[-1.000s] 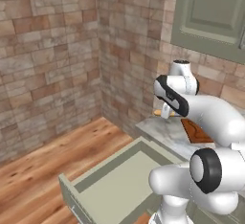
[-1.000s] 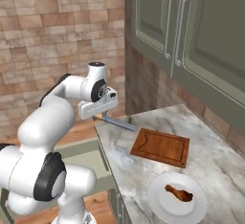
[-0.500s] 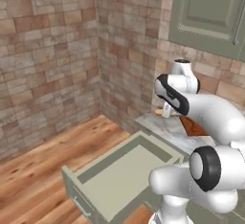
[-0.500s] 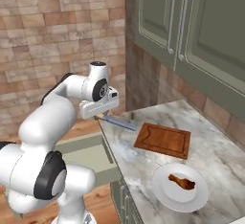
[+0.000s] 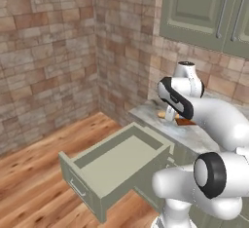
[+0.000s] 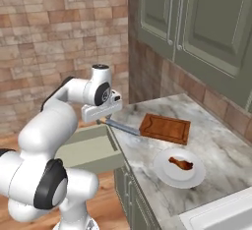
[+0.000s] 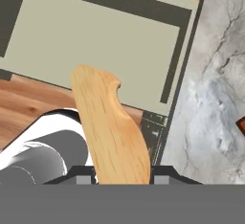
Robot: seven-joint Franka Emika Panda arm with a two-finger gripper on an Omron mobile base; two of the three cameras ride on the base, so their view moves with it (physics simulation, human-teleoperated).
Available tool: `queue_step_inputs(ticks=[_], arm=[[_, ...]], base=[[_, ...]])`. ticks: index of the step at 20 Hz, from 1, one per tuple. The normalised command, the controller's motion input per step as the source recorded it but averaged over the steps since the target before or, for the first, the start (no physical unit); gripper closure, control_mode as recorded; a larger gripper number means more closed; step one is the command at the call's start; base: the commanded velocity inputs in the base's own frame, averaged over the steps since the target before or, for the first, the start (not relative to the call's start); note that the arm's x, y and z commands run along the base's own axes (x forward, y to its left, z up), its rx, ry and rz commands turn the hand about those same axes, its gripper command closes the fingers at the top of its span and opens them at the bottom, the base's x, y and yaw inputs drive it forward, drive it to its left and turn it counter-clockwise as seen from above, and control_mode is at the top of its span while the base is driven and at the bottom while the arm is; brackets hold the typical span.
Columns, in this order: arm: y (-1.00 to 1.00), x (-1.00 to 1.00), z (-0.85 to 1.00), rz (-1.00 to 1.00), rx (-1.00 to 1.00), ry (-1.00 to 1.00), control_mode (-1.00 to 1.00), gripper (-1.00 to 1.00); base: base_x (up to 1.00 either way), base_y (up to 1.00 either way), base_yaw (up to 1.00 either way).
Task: Pick up the knife from the drawer and place it on the cutting board. Then place the meat from the plate to the cutting board.
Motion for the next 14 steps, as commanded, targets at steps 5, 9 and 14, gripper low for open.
queue_step_inputs(ticks=[5, 9, 14], arm=[[0.0, 0.0, 0.0, 0.0, 0.0, 0.0, 1.0, 1.0], [0.0, 0.0, 0.0, 0.0, 0.0, 0.0, 1.0, 1.0], [0.0, 0.0, 0.0, 0.0, 0.0, 0.0, 1.0, 1.0]], base=[[0.46, -0.26, -0.05], [0.66, -0.33, -0.05], [0.7, -0.26, -0.06]])
